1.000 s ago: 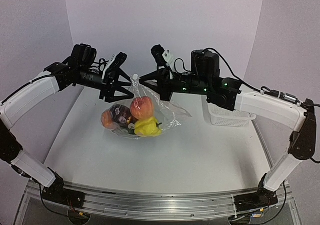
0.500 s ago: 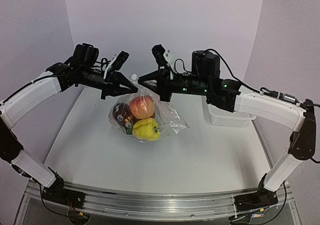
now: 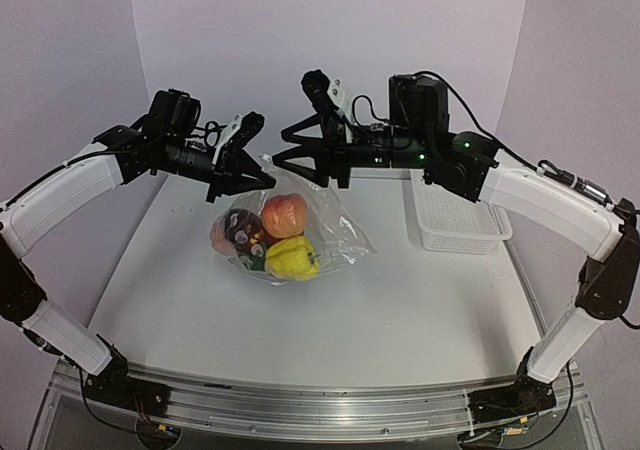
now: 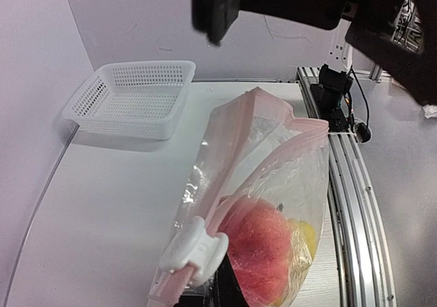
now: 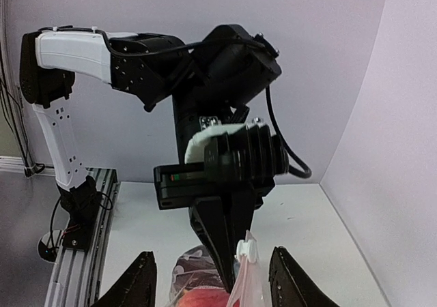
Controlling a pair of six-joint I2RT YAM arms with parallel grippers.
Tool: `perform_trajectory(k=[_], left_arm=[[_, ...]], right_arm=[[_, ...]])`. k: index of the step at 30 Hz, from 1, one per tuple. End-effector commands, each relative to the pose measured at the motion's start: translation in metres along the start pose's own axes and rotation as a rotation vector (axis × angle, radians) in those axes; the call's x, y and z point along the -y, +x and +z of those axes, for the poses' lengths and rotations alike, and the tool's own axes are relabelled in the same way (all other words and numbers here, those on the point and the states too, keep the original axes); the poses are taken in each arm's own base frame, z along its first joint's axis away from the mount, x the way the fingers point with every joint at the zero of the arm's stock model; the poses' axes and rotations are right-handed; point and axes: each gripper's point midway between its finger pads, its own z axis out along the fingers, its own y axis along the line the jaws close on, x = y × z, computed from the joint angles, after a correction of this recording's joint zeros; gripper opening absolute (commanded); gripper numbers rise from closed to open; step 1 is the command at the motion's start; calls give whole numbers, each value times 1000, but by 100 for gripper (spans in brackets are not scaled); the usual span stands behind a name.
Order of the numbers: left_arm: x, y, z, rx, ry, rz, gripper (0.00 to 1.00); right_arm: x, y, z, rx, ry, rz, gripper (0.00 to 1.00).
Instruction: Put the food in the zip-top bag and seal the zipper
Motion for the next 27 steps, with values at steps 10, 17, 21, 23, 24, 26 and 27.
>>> perform_trajectory(k=[10,17,21,23,24,26,27], left_arm=[[1,-34,-12,67,-51,122,0],[2,-33,-13,66,-49,122,0],[3,-31,-12,61,-47,119,0],[4,-30,-12,61,-47,120,0],[4,-30,-12,63,-47,122,0],[4,-31,-13,65,-50,124,0],[3,-31,-13,64,-52,125,0]], right_arm=[[6,12,36,-120,87,-146,53],[20,20,49,-148,195,-179,48],[30,10,44,-116,265,-182,49],[35,4,42,-104,293,-179,50],[36,2,42,-101,297,-176,51],[36,3,43,-102,296,-167,52],[36,4,43,-106,296,-162,52]])
